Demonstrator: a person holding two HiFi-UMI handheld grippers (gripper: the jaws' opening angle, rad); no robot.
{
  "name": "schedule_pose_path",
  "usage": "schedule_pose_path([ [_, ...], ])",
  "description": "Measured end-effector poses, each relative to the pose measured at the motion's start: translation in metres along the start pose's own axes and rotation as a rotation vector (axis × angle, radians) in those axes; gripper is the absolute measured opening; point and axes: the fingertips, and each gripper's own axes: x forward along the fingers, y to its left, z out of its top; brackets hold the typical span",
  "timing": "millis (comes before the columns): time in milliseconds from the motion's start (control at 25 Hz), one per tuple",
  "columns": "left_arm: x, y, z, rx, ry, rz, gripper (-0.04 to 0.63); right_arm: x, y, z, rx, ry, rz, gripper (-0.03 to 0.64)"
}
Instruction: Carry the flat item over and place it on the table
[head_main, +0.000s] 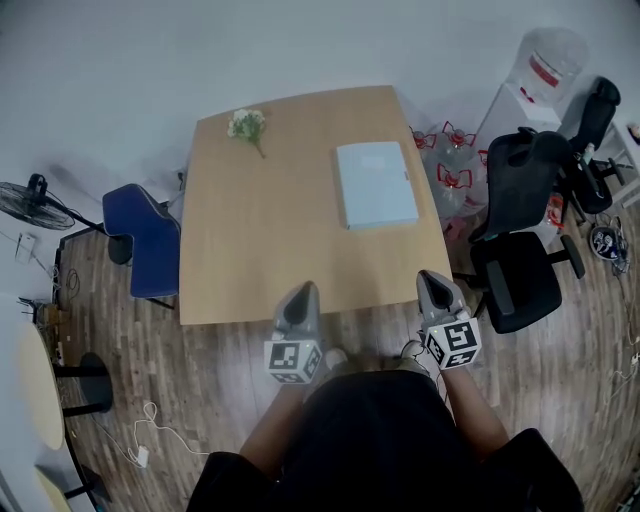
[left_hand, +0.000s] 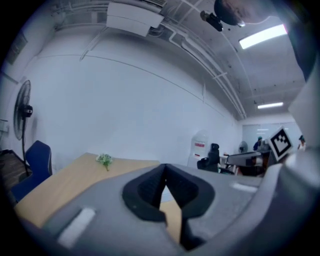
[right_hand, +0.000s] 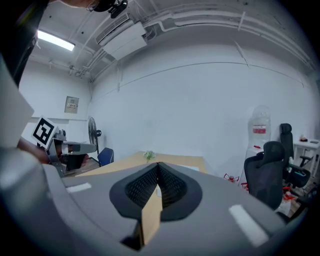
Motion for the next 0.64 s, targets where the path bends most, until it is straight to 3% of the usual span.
schedule_pose_path([
  [640,0.014,0.005,-0.007,0.029,0.020,-0.001,-0.002,0.009,-0.024,0.007,0.000,0.005,-0.103,0.002],
])
